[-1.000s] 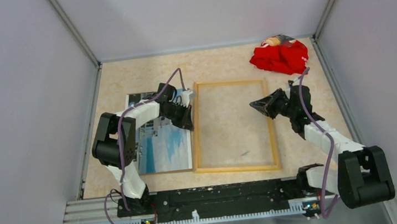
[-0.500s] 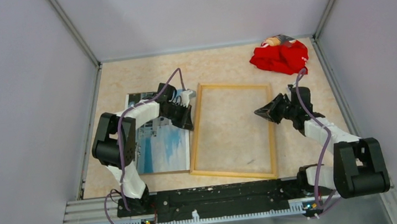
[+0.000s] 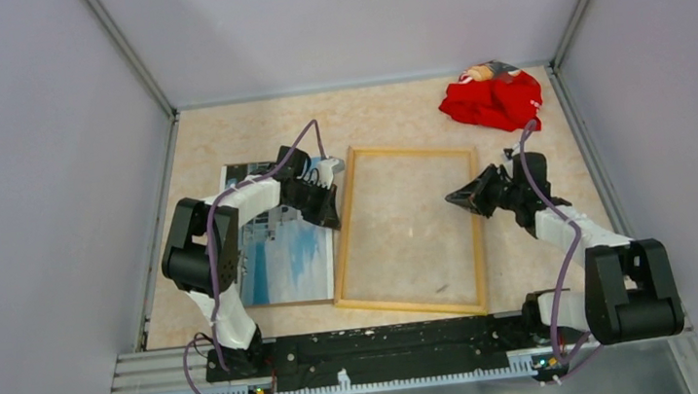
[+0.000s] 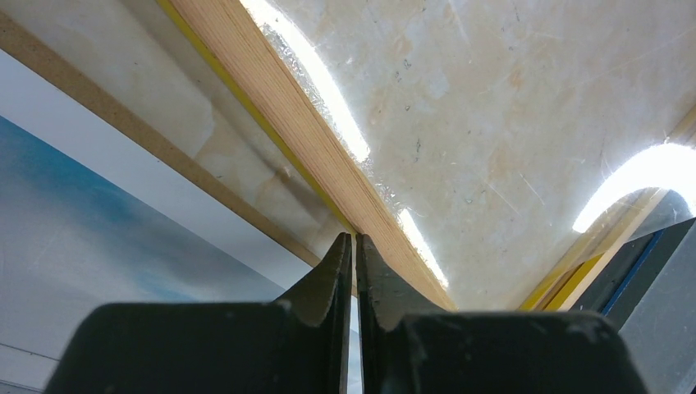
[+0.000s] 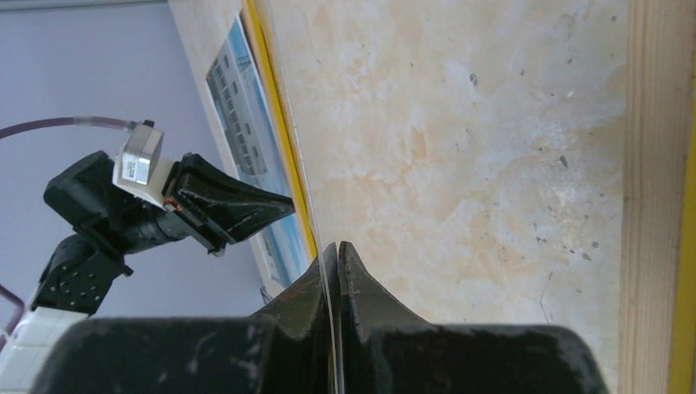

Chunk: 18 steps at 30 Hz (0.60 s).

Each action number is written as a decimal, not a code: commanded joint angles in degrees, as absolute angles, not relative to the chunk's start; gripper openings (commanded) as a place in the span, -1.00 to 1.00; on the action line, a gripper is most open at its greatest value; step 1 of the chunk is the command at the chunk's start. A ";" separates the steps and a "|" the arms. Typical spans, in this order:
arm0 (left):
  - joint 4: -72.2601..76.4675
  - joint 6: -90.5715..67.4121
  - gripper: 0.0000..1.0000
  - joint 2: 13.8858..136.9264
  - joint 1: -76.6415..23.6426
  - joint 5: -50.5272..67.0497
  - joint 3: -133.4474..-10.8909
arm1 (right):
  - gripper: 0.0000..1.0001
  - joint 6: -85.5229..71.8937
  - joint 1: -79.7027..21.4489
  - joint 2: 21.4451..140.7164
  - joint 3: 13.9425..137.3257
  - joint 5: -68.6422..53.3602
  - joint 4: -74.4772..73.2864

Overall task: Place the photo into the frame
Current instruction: Place the photo frame item in the photo frame.

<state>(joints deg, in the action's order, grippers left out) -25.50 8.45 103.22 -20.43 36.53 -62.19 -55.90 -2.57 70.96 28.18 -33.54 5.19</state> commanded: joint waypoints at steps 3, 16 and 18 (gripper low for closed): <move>-22.81 8.72 -0.78 102.47 -20.82 38.40 -63.36 | -1.00 -62.29 -3.24 67.38 29.07 -41.16 6.24; -22.93 8.88 -0.78 102.10 -20.82 38.72 -63.11 | -1.00 -71.67 -7.50 60.56 29.21 -37.98 7.93; -22.84 8.98 -0.78 102.11 -20.83 38.61 -63.02 | -1.00 -72.33 -7.73 60.47 29.46 -38.13 8.25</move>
<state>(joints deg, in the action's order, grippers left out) -25.47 8.47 103.22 -20.43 36.58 -62.19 -70.00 -6.07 61.67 28.01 -36.07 8.60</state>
